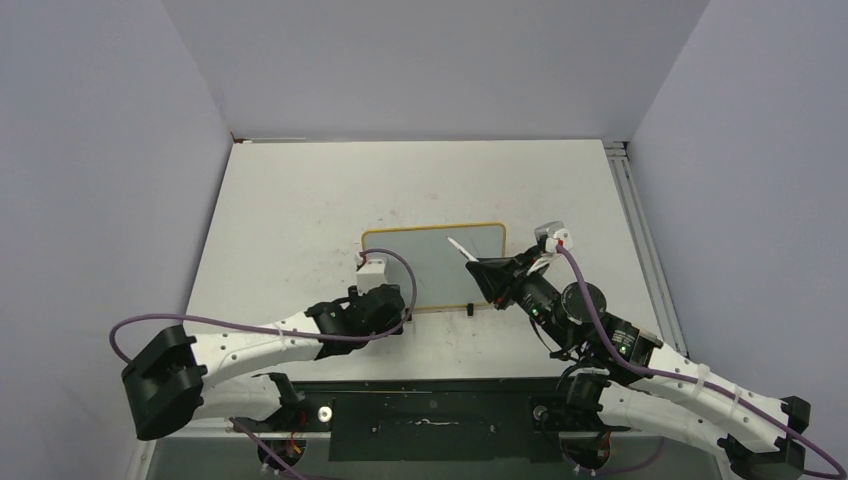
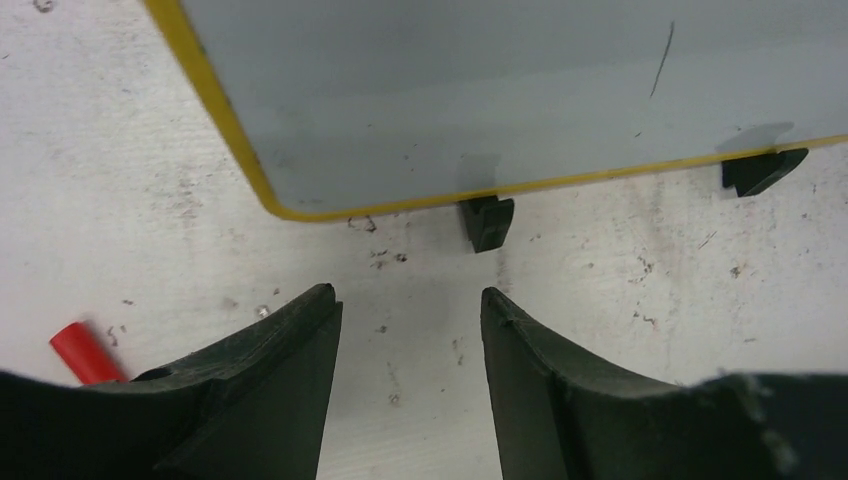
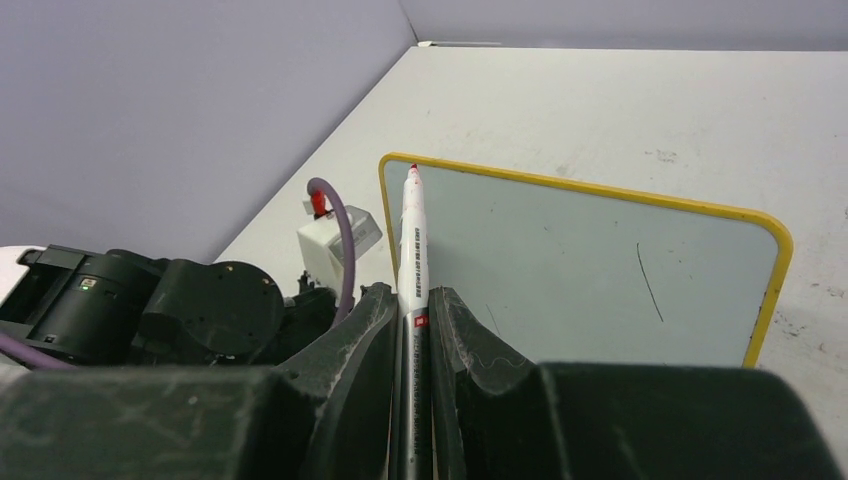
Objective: Write a sentence on the whiteboard
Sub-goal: Place the pen cap at the center of the board, then move the whiteboard to the center of the board.
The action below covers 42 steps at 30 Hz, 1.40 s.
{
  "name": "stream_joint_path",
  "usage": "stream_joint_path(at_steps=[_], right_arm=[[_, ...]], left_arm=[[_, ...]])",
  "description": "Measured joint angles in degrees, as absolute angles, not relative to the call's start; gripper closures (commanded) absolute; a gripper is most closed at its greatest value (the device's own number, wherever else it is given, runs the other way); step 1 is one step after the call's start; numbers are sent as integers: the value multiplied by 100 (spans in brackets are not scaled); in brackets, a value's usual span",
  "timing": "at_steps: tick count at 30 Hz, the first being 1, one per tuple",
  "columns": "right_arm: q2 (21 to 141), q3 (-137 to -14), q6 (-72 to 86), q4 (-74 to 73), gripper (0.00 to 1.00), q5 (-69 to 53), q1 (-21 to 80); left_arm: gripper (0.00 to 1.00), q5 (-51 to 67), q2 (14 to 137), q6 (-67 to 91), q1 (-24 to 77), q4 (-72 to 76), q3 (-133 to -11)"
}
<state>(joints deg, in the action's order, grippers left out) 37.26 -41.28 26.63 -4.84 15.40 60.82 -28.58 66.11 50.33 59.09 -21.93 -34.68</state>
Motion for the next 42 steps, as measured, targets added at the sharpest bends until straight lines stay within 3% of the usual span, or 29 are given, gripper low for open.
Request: stream_joint_path(at_steps=[18, 42], right_arm=[[3824, -4213, 2665, -495, 95, 1752, 6082], [3824, -4213, 2685, -491, 95, 1752, 6082]], left_arm=[[61, -3070, 8567, 5402, 6173, -1280, -4313], [97, -3820, 9317, 6121, 6458, -1973, -4731]])
